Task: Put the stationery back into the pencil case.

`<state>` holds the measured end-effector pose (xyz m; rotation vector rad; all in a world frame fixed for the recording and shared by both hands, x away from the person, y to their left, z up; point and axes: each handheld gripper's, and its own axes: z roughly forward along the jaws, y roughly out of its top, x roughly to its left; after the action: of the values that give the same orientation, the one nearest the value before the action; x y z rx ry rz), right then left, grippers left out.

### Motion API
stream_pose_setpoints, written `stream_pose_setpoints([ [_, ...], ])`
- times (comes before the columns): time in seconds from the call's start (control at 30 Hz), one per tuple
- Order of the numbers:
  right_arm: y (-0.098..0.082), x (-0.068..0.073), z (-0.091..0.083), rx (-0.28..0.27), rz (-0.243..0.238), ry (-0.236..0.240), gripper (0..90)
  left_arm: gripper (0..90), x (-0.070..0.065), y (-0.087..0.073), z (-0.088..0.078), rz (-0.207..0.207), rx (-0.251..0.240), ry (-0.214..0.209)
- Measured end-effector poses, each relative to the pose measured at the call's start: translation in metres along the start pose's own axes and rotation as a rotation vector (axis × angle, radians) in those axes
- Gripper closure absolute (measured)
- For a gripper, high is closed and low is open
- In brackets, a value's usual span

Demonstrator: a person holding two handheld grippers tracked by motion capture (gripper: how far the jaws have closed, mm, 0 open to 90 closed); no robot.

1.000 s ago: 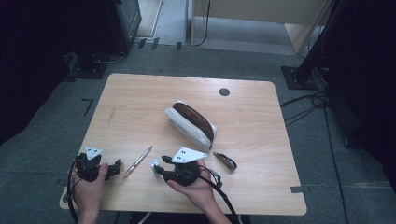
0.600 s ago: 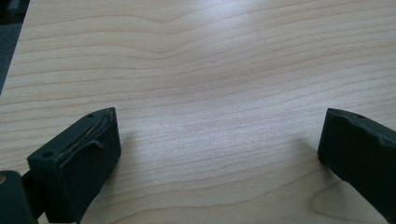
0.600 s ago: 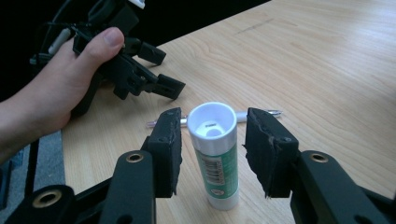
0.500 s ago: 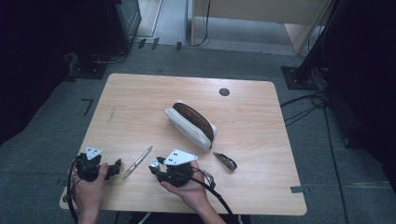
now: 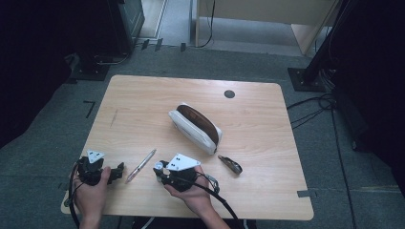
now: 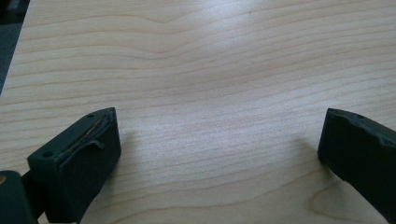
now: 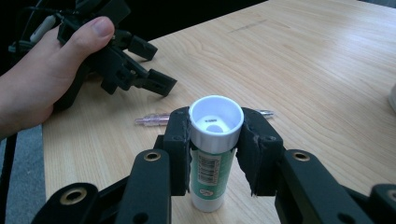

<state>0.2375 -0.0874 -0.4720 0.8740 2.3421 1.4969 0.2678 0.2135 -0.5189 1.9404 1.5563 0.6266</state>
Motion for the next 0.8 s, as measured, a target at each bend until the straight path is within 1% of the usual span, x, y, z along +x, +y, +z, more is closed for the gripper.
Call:
stream_pose_setpoints([
  [0.13,0.003,-0.005,-0.007,-0.018,0.015,0.001,65.9,0.0,0.0,0.0,0.0,0.0,0.0,0.0],
  [0.33,0.008,-0.013,-0.023,-0.036,0.031,-0.026,65.9,0.0,0.0,0.0,0.0,0.0,0.0,0.0],
  [0.53,0.01,-0.023,-0.041,-0.05,0.039,-0.069,65.9,0.0,0.0,0.0,0.0,0.0,0.0,0.0],
  [0.8,0.012,-0.039,-0.07,-0.073,0.064,-0.134,65.9,0.0,0.0,0.0,0.0,0.0,0.0,0.0],
])
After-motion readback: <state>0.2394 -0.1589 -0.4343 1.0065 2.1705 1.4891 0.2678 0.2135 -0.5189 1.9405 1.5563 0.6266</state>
